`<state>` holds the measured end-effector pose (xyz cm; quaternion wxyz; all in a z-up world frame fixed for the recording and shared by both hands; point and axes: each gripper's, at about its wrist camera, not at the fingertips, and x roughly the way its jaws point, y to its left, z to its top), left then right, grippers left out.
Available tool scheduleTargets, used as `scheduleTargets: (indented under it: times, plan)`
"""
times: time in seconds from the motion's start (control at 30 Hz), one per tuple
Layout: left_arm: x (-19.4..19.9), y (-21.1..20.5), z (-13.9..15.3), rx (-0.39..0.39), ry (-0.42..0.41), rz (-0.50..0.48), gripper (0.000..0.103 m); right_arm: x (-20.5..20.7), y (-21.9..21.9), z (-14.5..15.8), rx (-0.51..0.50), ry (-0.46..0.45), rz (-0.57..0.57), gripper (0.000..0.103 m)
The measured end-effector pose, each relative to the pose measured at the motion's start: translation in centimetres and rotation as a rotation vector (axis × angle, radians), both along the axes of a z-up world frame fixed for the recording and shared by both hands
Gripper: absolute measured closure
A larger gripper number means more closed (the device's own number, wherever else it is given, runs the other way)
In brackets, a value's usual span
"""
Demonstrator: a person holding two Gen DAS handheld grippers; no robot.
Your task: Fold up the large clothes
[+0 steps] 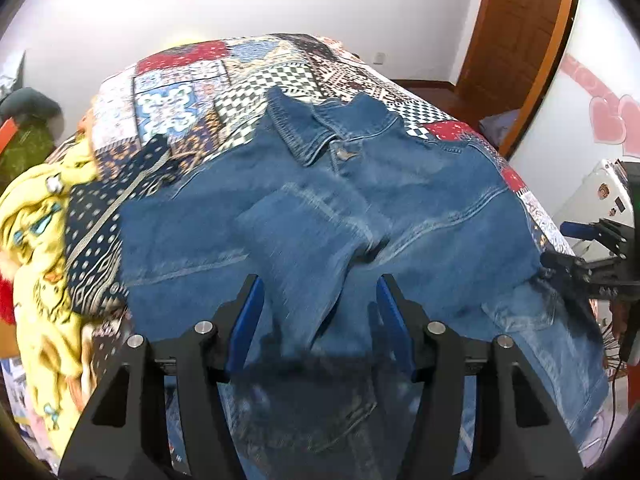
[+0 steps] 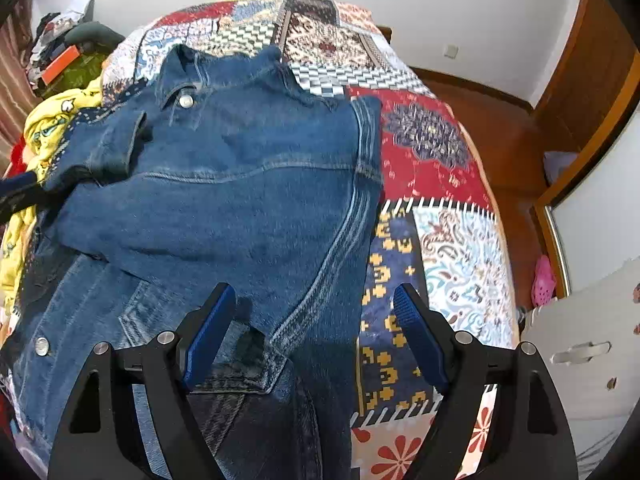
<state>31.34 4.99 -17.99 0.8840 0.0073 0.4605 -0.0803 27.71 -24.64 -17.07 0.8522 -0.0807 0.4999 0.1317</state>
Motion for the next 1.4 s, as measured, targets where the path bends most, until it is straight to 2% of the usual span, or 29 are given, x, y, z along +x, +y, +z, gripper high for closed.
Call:
scheduleTargets:
  times: [0.1,0.2,0.3,0.33,0.4,0.57,0.67,0.83,0.97,1.07,1.2,1.23,1.3,1.37,1.4]
  plan:
    - [2.3,-1.3,-1.6,0.03,0.046,-0.039,0.045,0.1,0.0,0.7,0.022,-0.016,0.001,0.024]
    - [4.2,-2.3,-4.1,0.114,0.102,-0.046,0.045,0.2,-0.2,0.9,0.054,-0.011,-0.001,0.024]
    - [4.9,-2.5,-5.3,0.128,0.1,-0.04,0.045,0.3,-0.3,0.7,0.049,-0.004,-0.011,0.024]
    - [5.0,-2.5,-5.3,0.134,0.085,-0.034,0.048,0.3,-0.3,0.5,0.045,0.0,-0.011,0.024]
    - [5.0,-2.3,-4.9,0.122,0.064,-0.032,0.07,0.4,-0.4,0.3,0.039,0.008,-0.015,0.024]
    - [3.7,0.3,-1.1,0.012,-0.035,0.046,0.085,0.6,-0.8,0.0,0.034,0.02,-0.026,0.024]
    - [2.5,3.5,1.2,-0.092,-0.082,0.104,0.085,0.8,-1.0,0.0,0.039,0.019,-0.035,0.024]
    - [-0.6,8.2,2.6,-0.13,-0.119,0.19,0.085,1.1,-1.0,-0.6,0.034,0.033,-0.041,0.024]
    - [-3.1,11.1,0.9,-0.107,-0.072,0.234,0.085,1.2,-0.7,-1.5,0.015,0.057,-0.039,0.024]
    - [-4.2,12.1,-1.3,-0.054,0.008,0.261,0.085,1.2,-0.6,-1.8,0.008,0.065,-0.043,0.024]
    - [-4.3,12.3,-2.5,-0.079,0.072,0.258,0.084,1.0,-0.5,-1.7,0.006,0.064,-0.051,0.024]
    - [-3.9,12.0,-2.2,-0.089,0.071,0.249,0.083,1.0,-0.5,-1.6,0.005,0.061,-0.051,0.024]
    - [-2.9,11.4,-1.5,-0.098,0.055,0.236,0.068,0.9,-0.5,-1.4,0.006,0.058,-0.052,0.024]
    - [-1.6,10.5,-0.8,-0.112,0.028,0.222,0.059,0.8,-0.4,-1.2,0.01,0.053,-0.052,0.024]
    - [-0.9,10.1,-0.5,-0.123,0.023,0.213,0.058,0.7,-0.4,-1.2,0.011,0.051,-0.049,0.024]
